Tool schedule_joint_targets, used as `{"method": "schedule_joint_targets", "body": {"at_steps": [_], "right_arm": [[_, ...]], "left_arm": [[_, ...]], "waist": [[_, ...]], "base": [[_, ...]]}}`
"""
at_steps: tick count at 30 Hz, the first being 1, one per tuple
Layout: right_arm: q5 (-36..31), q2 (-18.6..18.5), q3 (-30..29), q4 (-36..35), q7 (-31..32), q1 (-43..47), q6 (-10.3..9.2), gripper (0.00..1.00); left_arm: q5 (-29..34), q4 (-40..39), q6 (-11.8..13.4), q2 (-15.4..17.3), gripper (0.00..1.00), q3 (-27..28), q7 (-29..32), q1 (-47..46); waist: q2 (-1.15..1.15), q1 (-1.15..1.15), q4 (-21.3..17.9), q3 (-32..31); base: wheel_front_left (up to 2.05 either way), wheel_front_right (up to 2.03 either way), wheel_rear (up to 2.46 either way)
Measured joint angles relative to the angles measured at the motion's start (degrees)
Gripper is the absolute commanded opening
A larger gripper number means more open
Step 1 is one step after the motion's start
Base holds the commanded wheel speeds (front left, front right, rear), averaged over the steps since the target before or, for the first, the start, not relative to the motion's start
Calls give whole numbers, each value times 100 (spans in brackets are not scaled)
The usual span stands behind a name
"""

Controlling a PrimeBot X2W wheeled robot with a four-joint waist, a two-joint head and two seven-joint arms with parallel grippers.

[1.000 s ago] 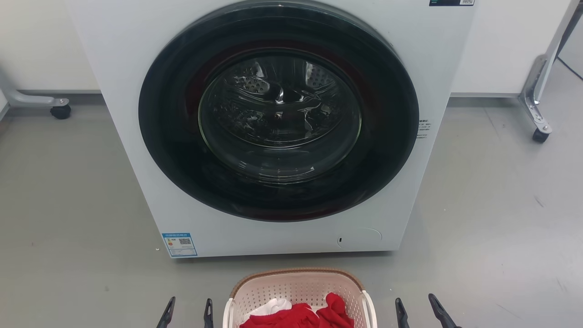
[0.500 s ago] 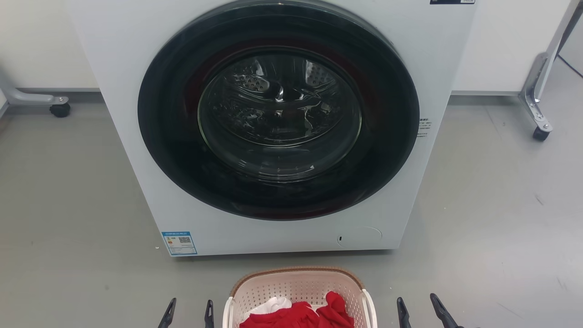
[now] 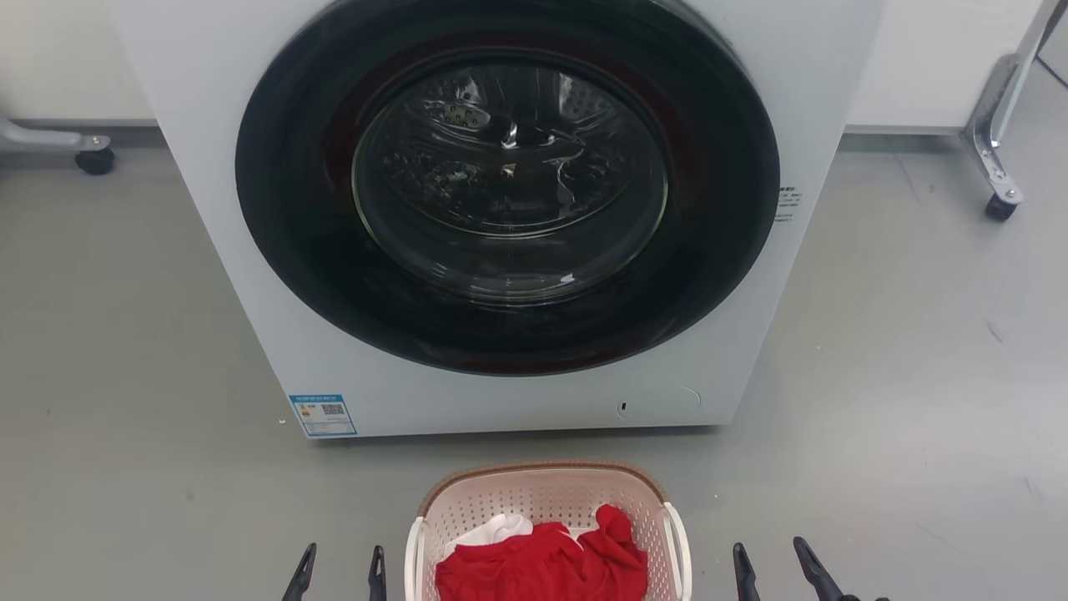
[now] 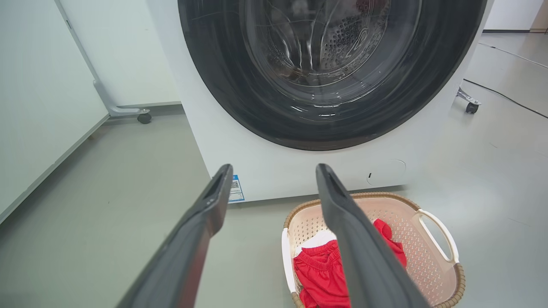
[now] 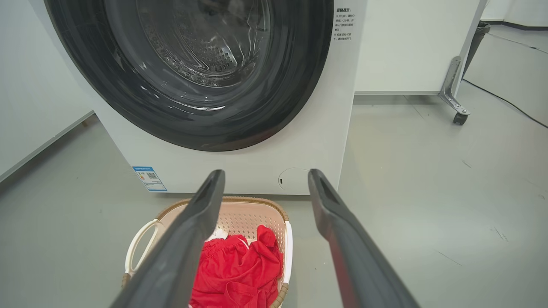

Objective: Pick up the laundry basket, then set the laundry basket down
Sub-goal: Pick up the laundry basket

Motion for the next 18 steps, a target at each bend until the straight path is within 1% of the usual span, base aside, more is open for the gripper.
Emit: {"method": "schedule_joint_targets", "body": {"at_steps": [11,18], "right_arm": [[0,5,-94,146,0,-686,111,100],[-1,3,-175,313,-1,-1239,196,100]], "left_arm": [[1,129,-5,-15,100,29,0,-548],[3,296,-9,-25,100,38,0,-1114]], "waist": [[0,1,-43,644],[0,1,-84,1157]], "base": [[0,0,0],[0,0,0]]}}
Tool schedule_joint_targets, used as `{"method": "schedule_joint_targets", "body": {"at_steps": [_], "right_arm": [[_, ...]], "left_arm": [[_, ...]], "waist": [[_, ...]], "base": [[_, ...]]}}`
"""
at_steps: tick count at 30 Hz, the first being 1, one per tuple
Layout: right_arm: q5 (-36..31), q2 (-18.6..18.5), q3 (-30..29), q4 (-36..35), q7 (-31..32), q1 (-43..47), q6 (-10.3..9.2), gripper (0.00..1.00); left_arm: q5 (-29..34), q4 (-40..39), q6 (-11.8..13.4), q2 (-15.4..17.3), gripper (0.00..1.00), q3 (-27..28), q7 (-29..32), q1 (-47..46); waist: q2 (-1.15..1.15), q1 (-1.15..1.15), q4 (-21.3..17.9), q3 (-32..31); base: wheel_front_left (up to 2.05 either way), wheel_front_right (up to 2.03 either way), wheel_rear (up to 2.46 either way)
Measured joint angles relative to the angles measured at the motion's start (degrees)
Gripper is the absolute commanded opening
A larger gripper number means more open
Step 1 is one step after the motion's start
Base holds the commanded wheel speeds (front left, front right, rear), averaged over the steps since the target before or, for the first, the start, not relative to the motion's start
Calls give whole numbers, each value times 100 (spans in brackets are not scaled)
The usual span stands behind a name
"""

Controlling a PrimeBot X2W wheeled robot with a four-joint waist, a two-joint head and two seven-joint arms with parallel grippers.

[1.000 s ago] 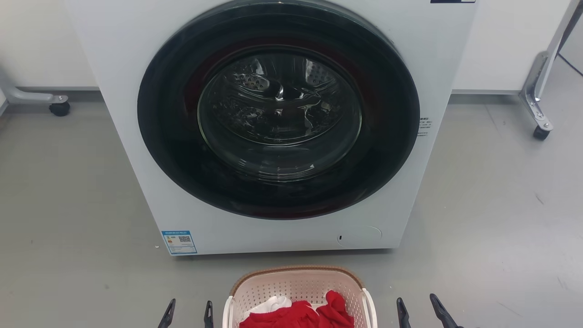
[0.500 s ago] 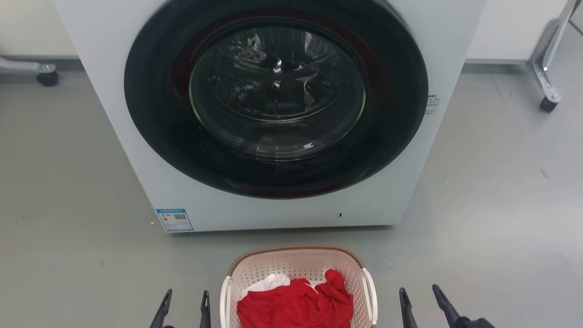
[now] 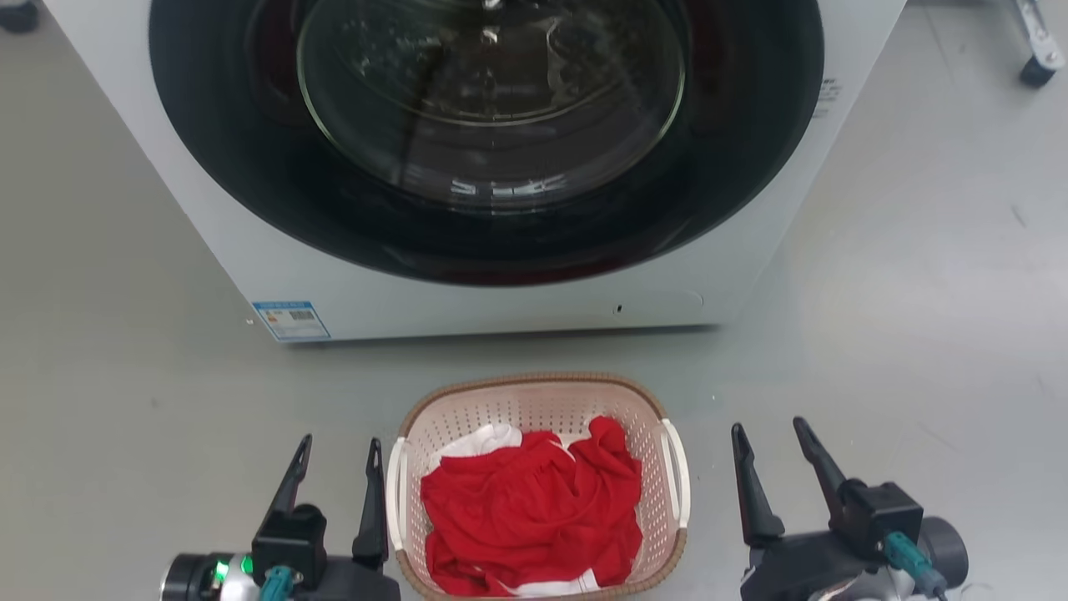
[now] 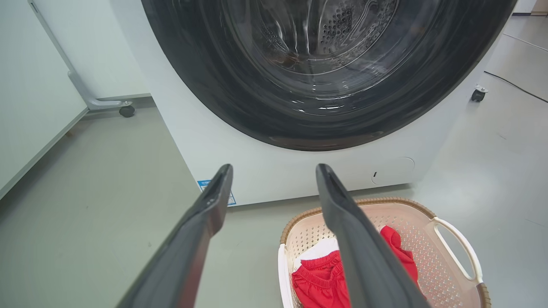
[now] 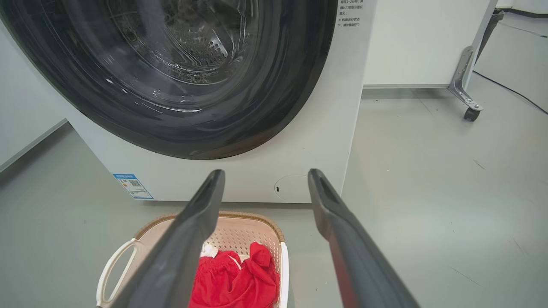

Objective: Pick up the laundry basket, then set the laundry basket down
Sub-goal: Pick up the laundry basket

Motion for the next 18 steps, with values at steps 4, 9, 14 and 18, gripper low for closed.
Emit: {"method": "schedule_joint_targets", "body": {"at_steps": [4,9,14,18], "right_arm": [[0,0,-31,168,0,-347,51,100],[0,-1,-36,415,0,-696,99,100],[0,-1,-41,622,0,-940,147,100],[0,-1,-45,743,0,-1126,159,100]], "left_arm": [[7,134,0,-7,100,41,0,-299],[7,393,0,-14,100,90,-3,-612],[8,599,0,-31,100,122,-15,-833],[10,750,0,-36,100,131,-15,-1020]], "waist": [[0,0,-22,306],[0,0,-59,667],[0,0,-103,1000],[0,0,-134,1259]], "base": [[0,0,0],[0,0,0],[0,0,0],[0,0,0]]}}
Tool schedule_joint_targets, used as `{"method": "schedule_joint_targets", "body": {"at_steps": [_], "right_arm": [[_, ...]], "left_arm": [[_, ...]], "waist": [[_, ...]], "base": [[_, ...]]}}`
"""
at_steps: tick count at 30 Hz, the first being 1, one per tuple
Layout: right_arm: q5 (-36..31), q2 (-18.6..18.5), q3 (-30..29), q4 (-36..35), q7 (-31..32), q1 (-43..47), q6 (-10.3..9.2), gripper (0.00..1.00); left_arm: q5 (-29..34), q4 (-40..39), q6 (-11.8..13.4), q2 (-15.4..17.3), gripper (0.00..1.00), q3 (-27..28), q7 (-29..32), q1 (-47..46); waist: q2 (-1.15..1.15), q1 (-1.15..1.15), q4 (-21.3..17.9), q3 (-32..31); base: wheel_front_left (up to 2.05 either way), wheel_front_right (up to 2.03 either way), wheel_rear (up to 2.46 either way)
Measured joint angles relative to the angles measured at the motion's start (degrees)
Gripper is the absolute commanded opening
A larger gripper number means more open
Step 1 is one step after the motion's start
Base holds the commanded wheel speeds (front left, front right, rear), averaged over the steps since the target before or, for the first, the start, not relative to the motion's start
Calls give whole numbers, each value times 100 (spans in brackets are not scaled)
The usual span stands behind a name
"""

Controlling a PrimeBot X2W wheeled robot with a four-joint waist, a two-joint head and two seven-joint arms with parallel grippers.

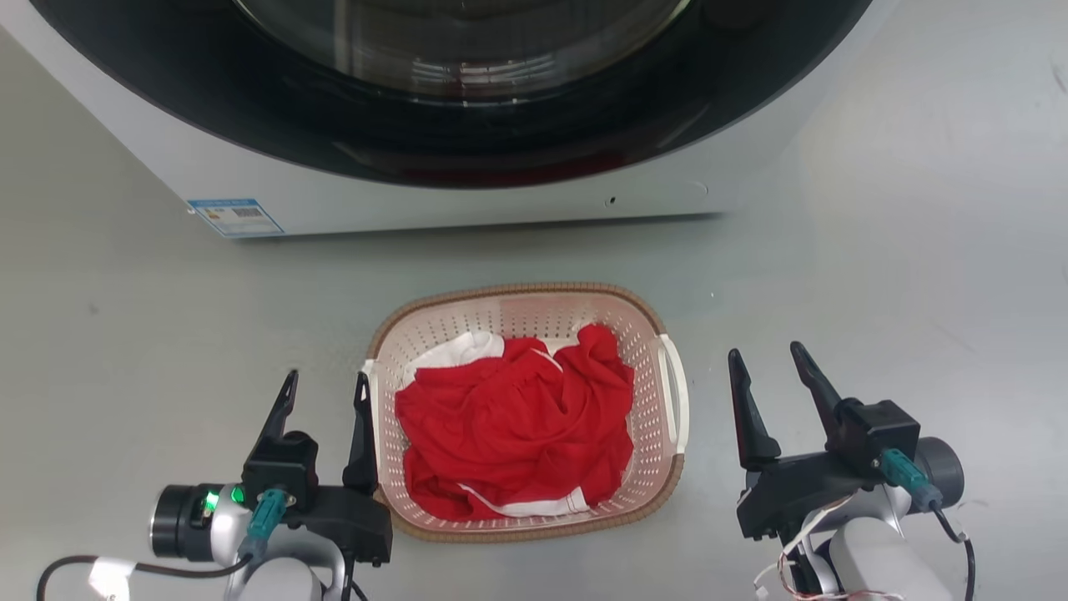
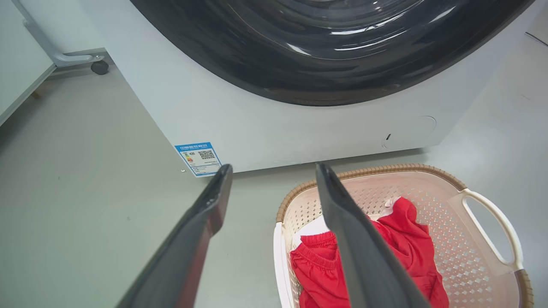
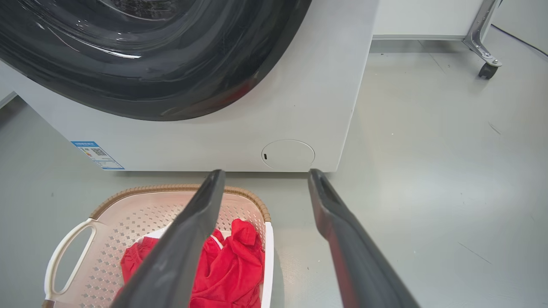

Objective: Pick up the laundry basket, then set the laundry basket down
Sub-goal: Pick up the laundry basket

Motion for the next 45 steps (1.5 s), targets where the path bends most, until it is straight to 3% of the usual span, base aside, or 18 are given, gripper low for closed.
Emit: {"method": "schedule_joint_targets", "body": {"at_steps": [20,45], "right_arm": [[0,-8,8,632,-1,-981,99,100],[464,-20,477,1770,-22,-1895,83,100]], "left_arm": [[41,680,0,-29,100,-23,-1,-996],[-34,1892,-151,-59,100,43,-1,-1853]], "waist": [[0,0,9,1226],[0,-1,40,2013]], "base": [[0,0,0],[0,0,0]]}}
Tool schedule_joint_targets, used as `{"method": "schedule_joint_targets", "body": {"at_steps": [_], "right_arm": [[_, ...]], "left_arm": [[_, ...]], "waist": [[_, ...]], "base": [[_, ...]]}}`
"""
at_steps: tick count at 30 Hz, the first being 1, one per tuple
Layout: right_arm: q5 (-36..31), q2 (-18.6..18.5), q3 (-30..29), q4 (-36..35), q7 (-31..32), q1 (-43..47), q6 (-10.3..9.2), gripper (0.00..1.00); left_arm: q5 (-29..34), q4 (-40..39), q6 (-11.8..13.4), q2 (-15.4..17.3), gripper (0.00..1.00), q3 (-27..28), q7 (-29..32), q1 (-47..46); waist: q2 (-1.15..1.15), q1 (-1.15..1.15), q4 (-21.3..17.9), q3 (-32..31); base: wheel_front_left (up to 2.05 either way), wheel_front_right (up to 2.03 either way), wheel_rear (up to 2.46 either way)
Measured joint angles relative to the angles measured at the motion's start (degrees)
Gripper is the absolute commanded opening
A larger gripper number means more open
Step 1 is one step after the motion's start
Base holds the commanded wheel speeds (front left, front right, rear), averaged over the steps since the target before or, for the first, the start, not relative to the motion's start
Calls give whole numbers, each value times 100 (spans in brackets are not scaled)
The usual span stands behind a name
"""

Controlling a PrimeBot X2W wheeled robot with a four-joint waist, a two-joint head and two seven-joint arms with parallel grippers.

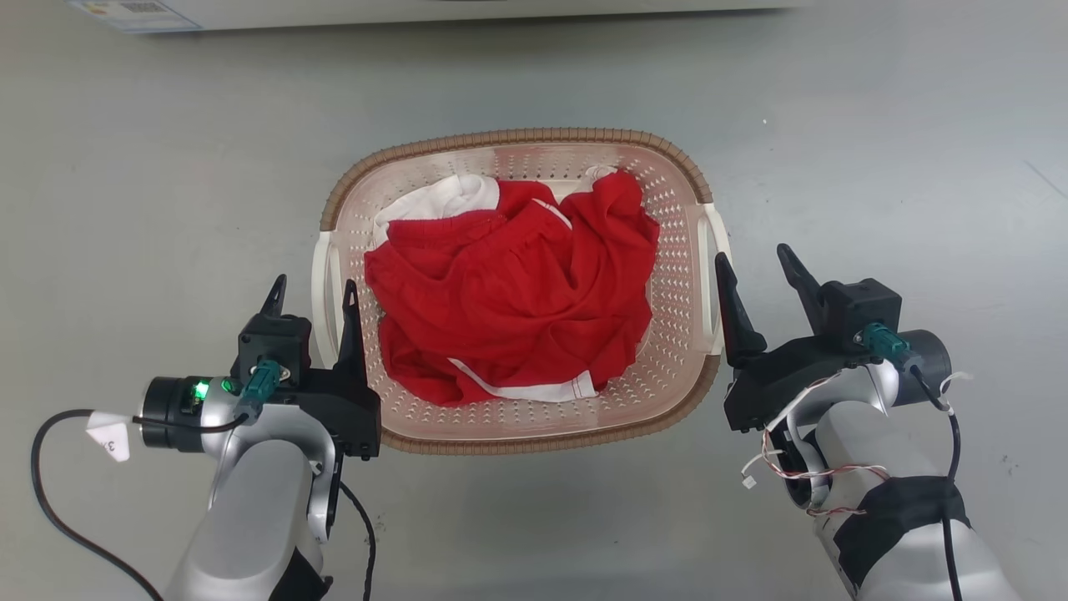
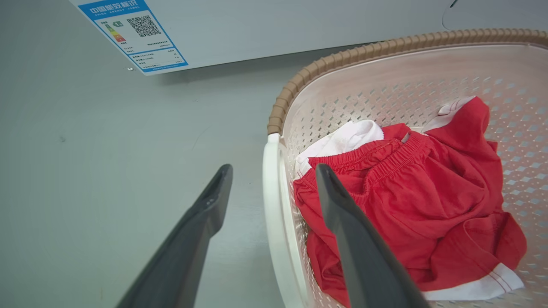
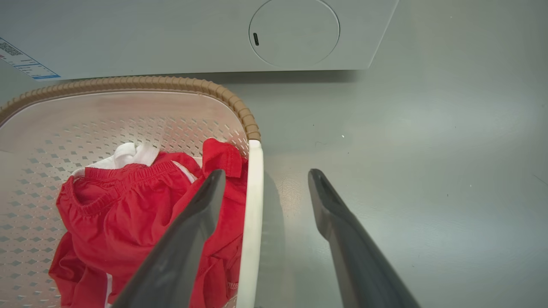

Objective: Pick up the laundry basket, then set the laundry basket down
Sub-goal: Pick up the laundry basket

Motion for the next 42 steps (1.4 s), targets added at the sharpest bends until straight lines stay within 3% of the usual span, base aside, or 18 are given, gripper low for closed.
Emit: {"method": "schedule_joint_targets", "body": {"at_steps": [13,28,29,31,33,34,36,38,41,42], "right_arm": [[218,-8,102,679,-7,-355,-1,100],[659,-13,719,1209,116,-658,-79,100],[679,-14,762,1227,143,-662,-94,100],[730,-14,848,1258,190,-674,-96,100],[811,-14,931,1279,236,-712,-102,100],[851,-15,970,1281,244,-730,-102,91],[909,-15,1050,1291,293,-756,-136,50],[948,-15,1131,1301,343,-790,-152,39],[1038,-18,1240,1300,394,-849,-197,18],[1066,-25,1272,1300,423,-862,-198,18]], "left_arm": [[-279,652,-12,-24,100,74,26,-330],[-606,1245,-316,-36,100,-260,377,-700],[-627,1267,-357,-40,96,-300,411,-718],[-664,1327,-361,-41,76,-372,441,-732],[-702,1361,-406,-51,65,-441,486,-761],[-715,1384,-406,-57,60,-481,524,-789],[-751,1414,-409,-63,49,-543,559,-844],[-814,1426,-411,-70,43,-600,590,-871],[-946,1470,-432,-77,24,-694,645,-912],[-964,1491,-438,-73,24,-716,657,-924]], "waist": [[0,0,93,300],[-1,0,194,425],[-1,0,198,434],[-1,0,203,449],[-1,0,207,463],[-1,0,209,470],[-1,0,213,482],[-1,0,217,493],[-1,0,221,502],[-1,0,222,503]], "base": [[0,0,0],[0,0,0],[0,0,0],[0,0,0],[0,0,0],[0,0,0],[0,0,0],[0,0,0],[0,0,0],[0,0,0]]}}
